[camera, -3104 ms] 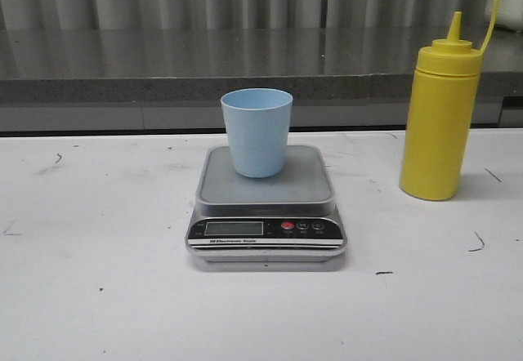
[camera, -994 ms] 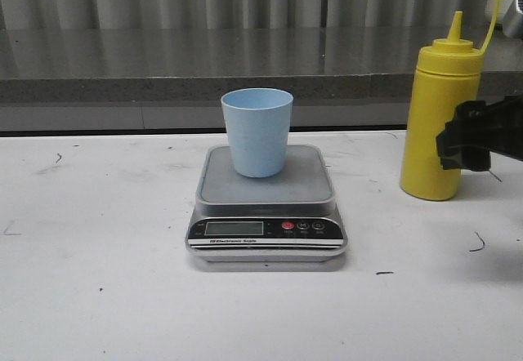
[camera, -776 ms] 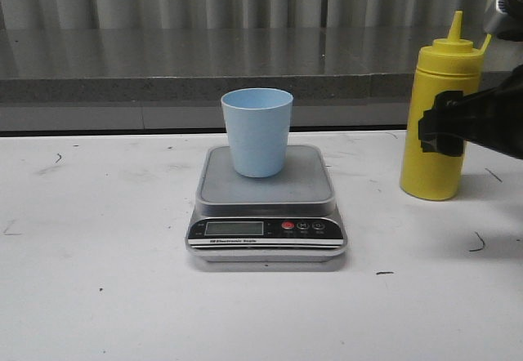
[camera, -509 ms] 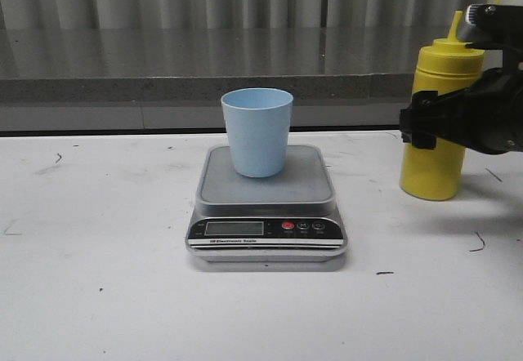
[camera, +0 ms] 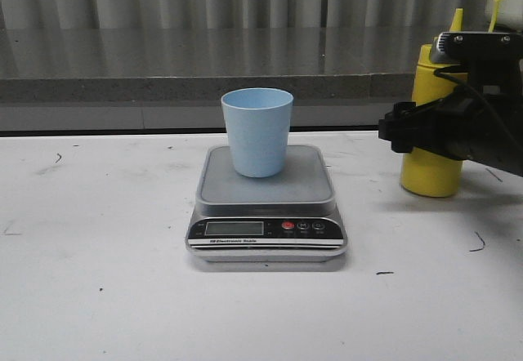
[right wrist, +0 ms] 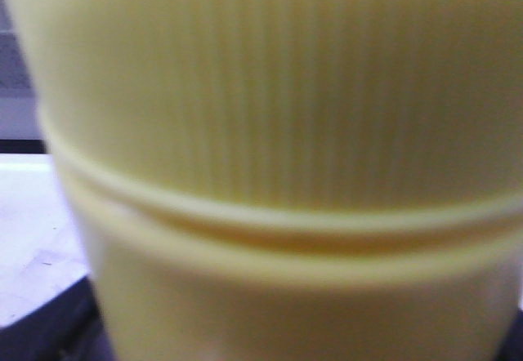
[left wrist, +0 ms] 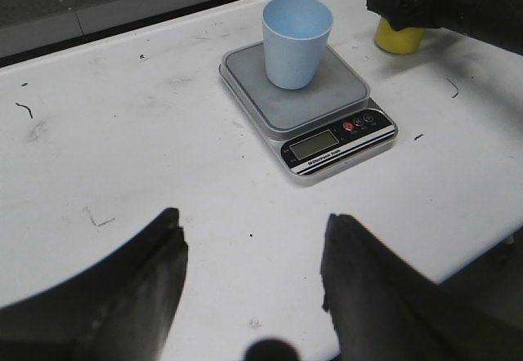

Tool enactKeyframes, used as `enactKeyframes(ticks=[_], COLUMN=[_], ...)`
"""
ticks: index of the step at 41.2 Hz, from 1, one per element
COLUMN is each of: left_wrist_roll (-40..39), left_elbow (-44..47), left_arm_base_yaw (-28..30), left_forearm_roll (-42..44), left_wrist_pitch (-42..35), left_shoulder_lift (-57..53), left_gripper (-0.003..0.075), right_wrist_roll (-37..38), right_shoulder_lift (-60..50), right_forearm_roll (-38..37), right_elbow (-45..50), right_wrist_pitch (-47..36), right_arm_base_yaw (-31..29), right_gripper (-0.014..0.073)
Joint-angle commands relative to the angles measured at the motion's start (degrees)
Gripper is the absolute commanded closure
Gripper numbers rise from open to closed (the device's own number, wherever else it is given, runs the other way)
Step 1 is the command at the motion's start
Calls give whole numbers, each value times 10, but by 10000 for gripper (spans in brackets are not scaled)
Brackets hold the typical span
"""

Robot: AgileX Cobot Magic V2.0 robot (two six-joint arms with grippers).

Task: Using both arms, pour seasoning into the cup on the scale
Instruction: 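Lift the yellow bottle with the right gripper and tilt nozzle toward the cup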

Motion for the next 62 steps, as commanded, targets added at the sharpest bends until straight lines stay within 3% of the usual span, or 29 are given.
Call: enactKeyframes(ticks=[1, 5, 16, 25, 33, 39, 53, 62], left_wrist_roll=[-2, -2, -2, -2, -2, -2, -2, -2], left_elbow=[-14, -14, -14, -14, -14, -14, -14, -14], left_arm_base_yaw=[-4, -4, -4, -4, -4, -4, -4, -4], left_forearm_roll=[1, 1, 1, 1, 1, 1, 1, 1], left_wrist_pitch=[-40, -40, -40, -40, -40, -40, -40, -40], left_shoulder_lift=[2, 2, 2, 2, 2, 2, 2, 2], left_gripper=[355, 355, 355, 355, 355, 355, 355, 355], right_wrist_roll=[-1, -1, -56, -194, -281, -322, -311, -307], right_shoulder_lift=[-28, -38, -161, -283, -324, -316, -240, -186], right_forearm_roll=[-7, -10, -50, -91, -143, -218, -407, -572], right_elbow=[-12, -12, -13, -59, -138, -195, -308, -339], right_wrist_pitch=[-48, -39, 96, 337, 565, 678, 870, 961], right_arm_base_yaw=[-5, -5, -5, -4, 9, 42, 121, 166], right_gripper=[159, 227, 230, 230, 230, 230, 230, 230])
